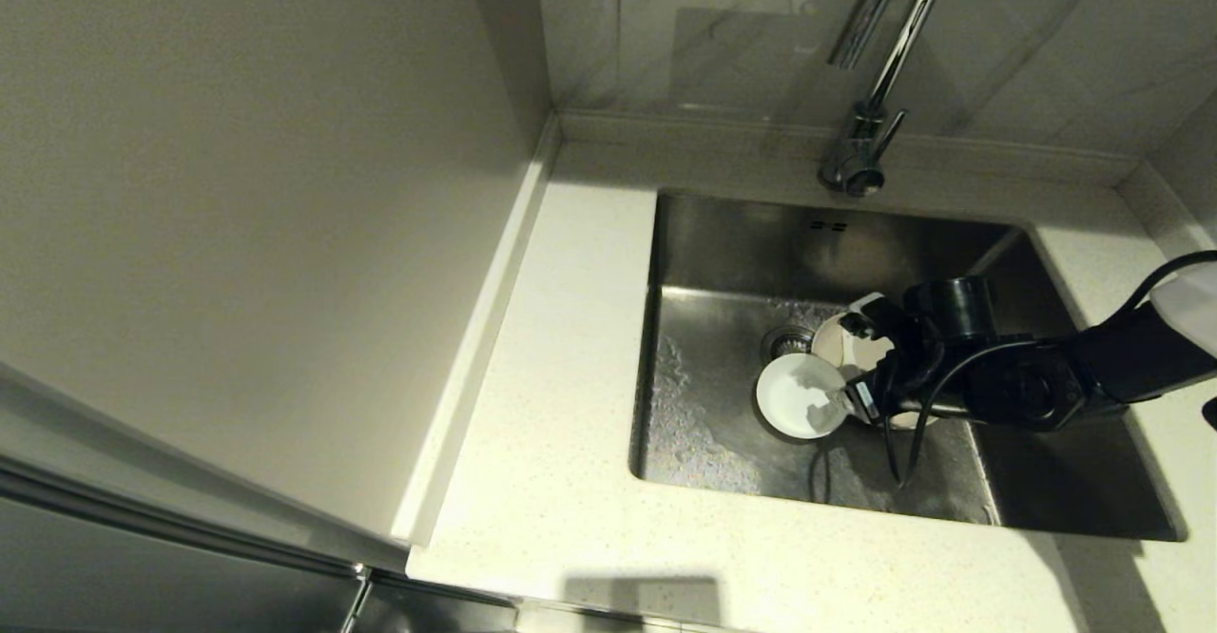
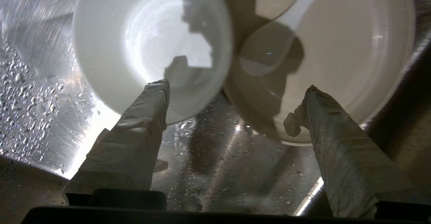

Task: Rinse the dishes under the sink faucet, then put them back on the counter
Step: Put a bowl back to the table from the sink

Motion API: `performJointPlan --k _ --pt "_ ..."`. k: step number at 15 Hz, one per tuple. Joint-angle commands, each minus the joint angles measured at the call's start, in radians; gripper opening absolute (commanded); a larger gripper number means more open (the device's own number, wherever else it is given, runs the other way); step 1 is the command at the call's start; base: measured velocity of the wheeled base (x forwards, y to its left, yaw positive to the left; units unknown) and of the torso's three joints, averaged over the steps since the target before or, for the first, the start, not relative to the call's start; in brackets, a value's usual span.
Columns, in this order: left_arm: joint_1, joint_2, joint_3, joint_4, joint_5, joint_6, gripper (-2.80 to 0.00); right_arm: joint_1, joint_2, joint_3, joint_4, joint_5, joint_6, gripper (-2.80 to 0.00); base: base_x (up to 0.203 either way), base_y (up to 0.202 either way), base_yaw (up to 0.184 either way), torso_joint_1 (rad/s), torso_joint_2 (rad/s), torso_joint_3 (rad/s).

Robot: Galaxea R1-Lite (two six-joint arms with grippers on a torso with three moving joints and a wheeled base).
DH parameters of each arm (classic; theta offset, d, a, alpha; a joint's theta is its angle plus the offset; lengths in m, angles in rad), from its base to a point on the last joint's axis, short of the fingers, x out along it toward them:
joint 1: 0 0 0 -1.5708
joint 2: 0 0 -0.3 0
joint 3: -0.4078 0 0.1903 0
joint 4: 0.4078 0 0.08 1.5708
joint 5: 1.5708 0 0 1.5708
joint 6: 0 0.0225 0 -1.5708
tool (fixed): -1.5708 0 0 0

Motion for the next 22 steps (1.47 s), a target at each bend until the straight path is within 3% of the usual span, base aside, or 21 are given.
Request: performJointPlan --k 1,6,10,11,18,22 --pt "0.0 -0.003 0.0 0.0 0.0 -0.001 -2.8 0.015 0.059 -0.014 -0.005 -0.001 -0.003 0.0 0.0 0.0 0.0 0.0 0.0 0.0" --pt "0.0 -0.003 0.0 0.0 0.0 -0.001 -2.8 0.022 0.155 -0.138 -0.004 -0.013 0.049 0.0 0.0 0.0 0.0 0.0 0.0 0.0" --pt "0.0 -0.003 0.0 0.0 0.0 -0.001 -2.8 0.02 0.183 -0.163 -0.007 -0.044 0.052 0.0 0.0 0.0 0.0 0.0 0.0 0.0" --pt "0.0 -0.003 0.0 0.0 0.0 -0.001 -2.8 0.021 0.186 -0.17 -0.007 -0.056 0.056 -2.8 0.0 0.0 0.0 0.0 0.0 0.0" --pt "0.0 -0.003 0.0 0.0 0.0 -0.001 -2.8 0.019 0.177 -0.176 -0.009 -0.064 0.072 -2.8 0.0 0.0 0.0 0.0 0.0 0.0" --pt "0.0 -0.003 0.0 0.0 0.0 -0.001 -2.8 -0.009 0.164 -0.177 -0.067 -0.128 0.072 -2.8 0.0 0.0 0.0 0.0 0.0 0.0"
